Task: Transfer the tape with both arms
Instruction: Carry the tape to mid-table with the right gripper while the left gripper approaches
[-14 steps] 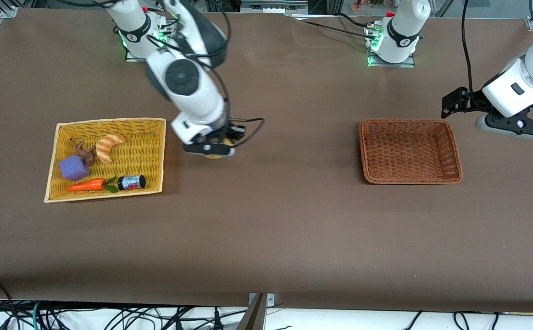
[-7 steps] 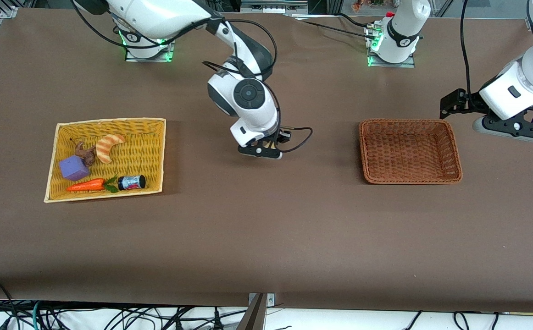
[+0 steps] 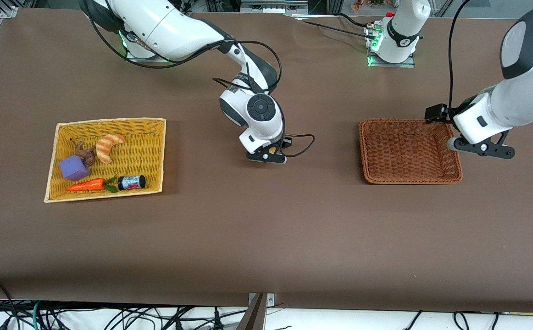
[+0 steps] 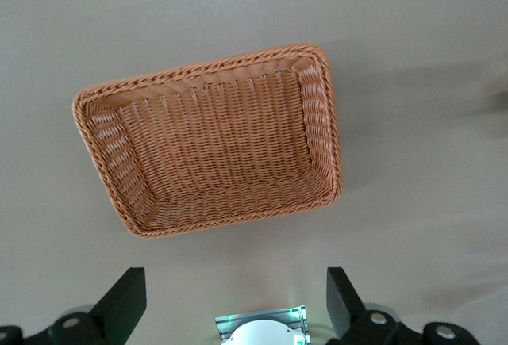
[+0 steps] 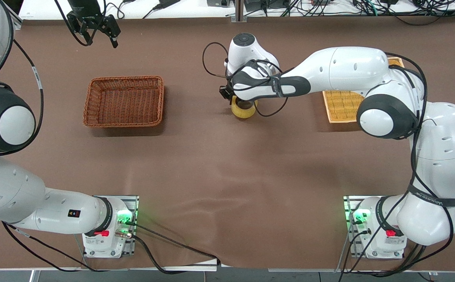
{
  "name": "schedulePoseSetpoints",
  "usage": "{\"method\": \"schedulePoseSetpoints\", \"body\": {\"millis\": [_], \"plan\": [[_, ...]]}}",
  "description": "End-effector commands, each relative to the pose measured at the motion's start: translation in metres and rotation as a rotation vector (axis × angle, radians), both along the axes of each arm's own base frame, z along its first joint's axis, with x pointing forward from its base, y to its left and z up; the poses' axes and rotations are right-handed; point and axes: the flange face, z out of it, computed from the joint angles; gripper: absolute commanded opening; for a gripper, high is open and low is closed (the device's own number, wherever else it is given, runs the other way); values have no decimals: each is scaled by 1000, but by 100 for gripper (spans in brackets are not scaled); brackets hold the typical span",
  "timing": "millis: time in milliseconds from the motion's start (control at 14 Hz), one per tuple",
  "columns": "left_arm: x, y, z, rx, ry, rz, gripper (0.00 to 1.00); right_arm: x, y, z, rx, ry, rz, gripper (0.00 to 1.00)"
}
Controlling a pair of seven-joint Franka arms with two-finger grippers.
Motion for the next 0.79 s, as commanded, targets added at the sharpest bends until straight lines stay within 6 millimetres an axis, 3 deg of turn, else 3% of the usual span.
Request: {"method": "schedulePoseSetpoints", "body": {"millis": [0,71,143,286,429,500,571,714], "plan": [[5,4,13,19,-11,-14,100,5,9,0,16,-28,-1,20],[4,1,10,12,-1,2,100,6,8,7,13,-34,2,78],[4,-6,6,-8,8,36,100,9,6,21,9,-45,6,100],[3,-15,5,-40,21,100,100,11,-4,60,-58,-29,18,100],[1,-31,4,-29,24,109,100,23,-15,131,-87,-51,10,100],[2,-44,-4,-21,39,116,100,32,-30,156,-101,-57,22,100],[2,-60,-12,-39,56,130,100,47,-57,192,-101,-79,73,100],[7,-85,-29,-99,93,181,100,77,-147,232,-187,10,211,100]]}}
